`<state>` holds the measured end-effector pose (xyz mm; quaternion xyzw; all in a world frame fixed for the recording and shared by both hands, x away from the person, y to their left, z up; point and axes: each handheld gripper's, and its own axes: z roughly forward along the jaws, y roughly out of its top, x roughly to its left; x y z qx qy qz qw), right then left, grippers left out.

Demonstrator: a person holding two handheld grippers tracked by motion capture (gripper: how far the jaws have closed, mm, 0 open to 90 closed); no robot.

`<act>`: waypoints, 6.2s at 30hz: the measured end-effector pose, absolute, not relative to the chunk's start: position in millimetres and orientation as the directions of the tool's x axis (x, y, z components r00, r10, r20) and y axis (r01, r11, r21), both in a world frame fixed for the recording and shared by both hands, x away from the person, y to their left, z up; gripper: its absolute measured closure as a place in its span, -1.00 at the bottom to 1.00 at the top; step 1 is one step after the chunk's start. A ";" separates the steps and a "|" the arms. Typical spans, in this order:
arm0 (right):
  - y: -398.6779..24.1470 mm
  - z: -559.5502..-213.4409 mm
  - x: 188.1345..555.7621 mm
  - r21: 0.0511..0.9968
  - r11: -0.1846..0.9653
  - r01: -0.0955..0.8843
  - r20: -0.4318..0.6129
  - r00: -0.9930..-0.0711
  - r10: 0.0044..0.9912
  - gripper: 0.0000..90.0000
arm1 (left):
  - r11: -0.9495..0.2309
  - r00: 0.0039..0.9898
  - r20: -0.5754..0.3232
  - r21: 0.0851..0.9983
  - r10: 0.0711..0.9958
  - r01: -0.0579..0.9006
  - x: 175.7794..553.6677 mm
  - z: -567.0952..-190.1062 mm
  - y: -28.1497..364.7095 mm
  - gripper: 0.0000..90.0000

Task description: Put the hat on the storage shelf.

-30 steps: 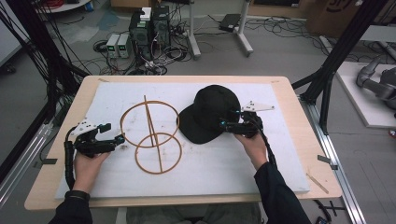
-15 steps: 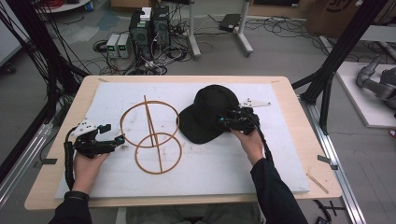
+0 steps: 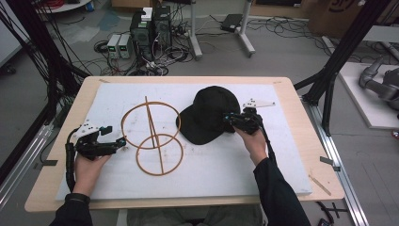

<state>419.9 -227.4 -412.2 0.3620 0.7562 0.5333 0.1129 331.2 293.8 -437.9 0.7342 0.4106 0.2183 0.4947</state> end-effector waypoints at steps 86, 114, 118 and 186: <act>-120.9 -210.2 318.4 0.992 -0.056 0.115 0.124 -0.970 0.208 0.99 | -0.166 0.562 -0.090 0.906 0.822 0.388 331.0 -438.1 297.3 -0.54; -78.2 -250.4 321.7 0.987 0.110 0.115 0.103 -0.989 0.104 0.98 | -0.167 0.563 -0.091 0.906 0.821 0.389 330.5 -438.3 297.2 -0.54; -78.5 -254.5 321.7 0.984 0.133 0.121 0.109 -0.990 0.094 0.96 | -0.167 0.563 -0.090 0.906 0.821 0.389 330.4 -438.2 297.2 -0.54; -310.3 -384.8 332.3 0.949 0.125 0.291 0.116 -0.687 0.717 -0.34 | -0.139 0.430 -0.031 0.923 0.902 0.358 321.1 -434.5 339.4 -0.57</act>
